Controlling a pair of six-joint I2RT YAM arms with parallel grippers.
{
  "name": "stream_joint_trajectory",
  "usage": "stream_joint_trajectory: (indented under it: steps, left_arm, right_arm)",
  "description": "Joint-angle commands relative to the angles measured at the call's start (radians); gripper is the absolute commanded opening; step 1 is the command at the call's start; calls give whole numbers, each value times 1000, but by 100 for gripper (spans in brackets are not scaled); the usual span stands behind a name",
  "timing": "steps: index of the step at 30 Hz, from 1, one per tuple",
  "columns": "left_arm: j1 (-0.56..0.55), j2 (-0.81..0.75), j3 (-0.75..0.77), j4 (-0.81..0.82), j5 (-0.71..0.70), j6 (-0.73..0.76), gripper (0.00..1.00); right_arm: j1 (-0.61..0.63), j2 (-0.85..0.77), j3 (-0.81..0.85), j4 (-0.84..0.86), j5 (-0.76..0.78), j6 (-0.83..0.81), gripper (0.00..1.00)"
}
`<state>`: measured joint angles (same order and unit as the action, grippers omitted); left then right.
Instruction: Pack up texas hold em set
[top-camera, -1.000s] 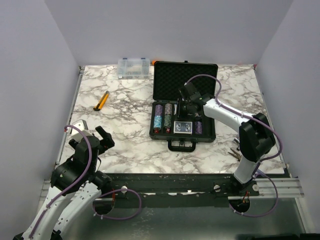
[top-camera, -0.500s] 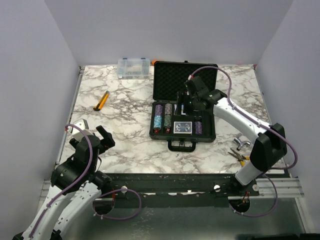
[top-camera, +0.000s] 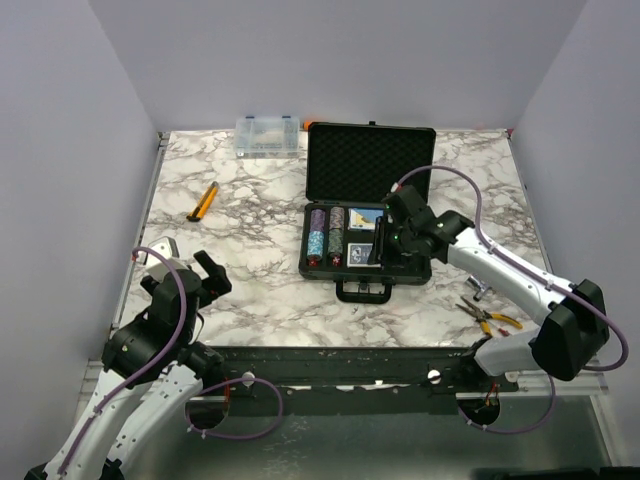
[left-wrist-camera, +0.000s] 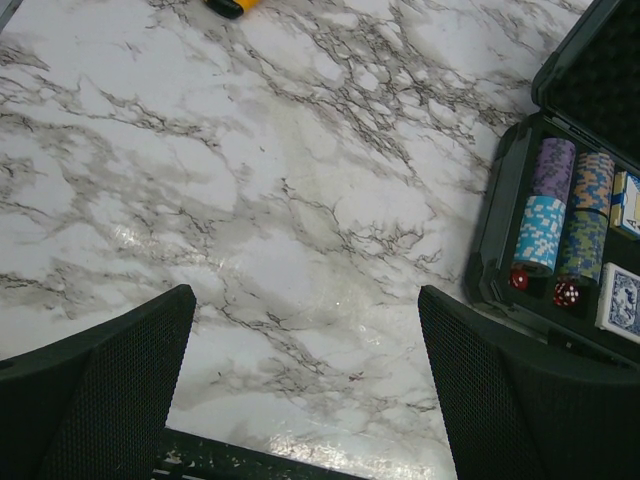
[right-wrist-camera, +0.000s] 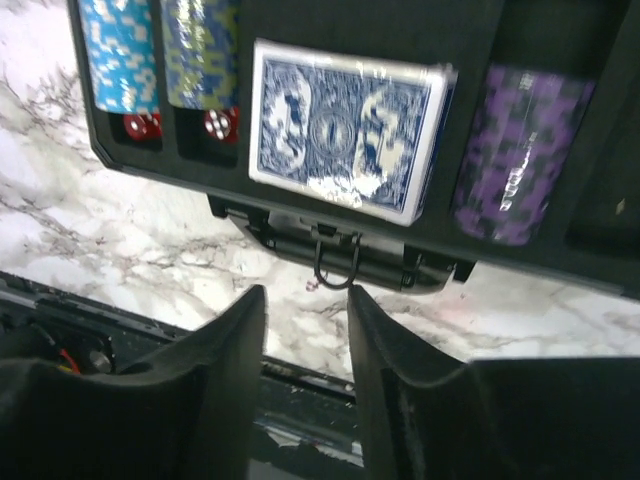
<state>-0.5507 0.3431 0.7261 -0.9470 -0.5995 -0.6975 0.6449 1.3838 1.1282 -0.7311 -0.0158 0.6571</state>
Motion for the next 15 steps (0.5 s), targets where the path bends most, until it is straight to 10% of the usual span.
stream_joint_trajectory:
  steps: [1,15]
  left_arm:
    - [6,-3,-3,4,15,3,92]
    - [6,9,-3,-1,20,-5,92]
  right_arm:
    - [43,-41,-65,1,-30,86,38]
    - [73,-10,-108,22,-1,122,25]
